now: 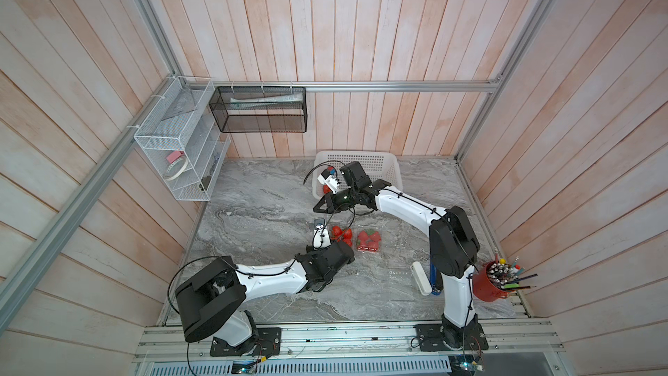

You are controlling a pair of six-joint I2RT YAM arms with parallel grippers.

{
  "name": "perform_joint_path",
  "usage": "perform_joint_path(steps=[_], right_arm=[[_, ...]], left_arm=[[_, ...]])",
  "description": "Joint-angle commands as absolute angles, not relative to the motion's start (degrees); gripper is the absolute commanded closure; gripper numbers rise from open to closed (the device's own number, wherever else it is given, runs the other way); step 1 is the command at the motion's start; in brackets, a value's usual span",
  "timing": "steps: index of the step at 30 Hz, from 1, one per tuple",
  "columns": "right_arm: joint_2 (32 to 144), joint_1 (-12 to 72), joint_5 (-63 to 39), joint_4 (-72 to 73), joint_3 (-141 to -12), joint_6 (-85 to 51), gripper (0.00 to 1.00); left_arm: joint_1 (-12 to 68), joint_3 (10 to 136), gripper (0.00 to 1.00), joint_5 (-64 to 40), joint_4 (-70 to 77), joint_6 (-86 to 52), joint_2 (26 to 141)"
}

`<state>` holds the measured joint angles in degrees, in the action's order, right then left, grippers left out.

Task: Pack strawberries into containers
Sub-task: Close the packing box at the center of the board.

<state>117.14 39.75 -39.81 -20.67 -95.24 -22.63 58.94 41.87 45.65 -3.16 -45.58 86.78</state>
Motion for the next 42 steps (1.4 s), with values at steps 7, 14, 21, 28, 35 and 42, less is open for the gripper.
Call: perform_joint_path(steps=[7, 14, 21, 28, 35, 42], right_arm=[[116.3, 40.3, -31.2, -30.3, -95.3, -16.7, 0.84], [115.3, 40.2, -29.1, -30.2, -92.4, -16.3, 0.85], [113.1, 39.8, -29.0, -27.6, -88.5, -17.3, 0.85], [110.9, 39.7, -29.8, -24.1, -84.0, -19.0, 0.85], [109.4, 39.7, -31.0, -21.1, -79.8, -20.9, 0.85], [107.4, 39.8, -31.5, -18.6, -74.9, -22.2, 0.85]], left_arm=[[59.2, 43.2, 0.86, 46.4, -1.8, -44.2, 87.7], [59.2, 43.2, 0.72, 46.1, -2.0, -44.8, 87.5], [59.2, 43.0, 0.64, 45.4, -5.3, -47.2, 85.6], [59.2, 40.4, 0.62, 43.7, -9.1, -50.5, 79.2], [59.2, 38.8, 0.6, 43.9, -13.1, -53.6, 73.9], [58.5, 36.9, 0.39, 41.0, -12.7, -57.1, 72.4]])
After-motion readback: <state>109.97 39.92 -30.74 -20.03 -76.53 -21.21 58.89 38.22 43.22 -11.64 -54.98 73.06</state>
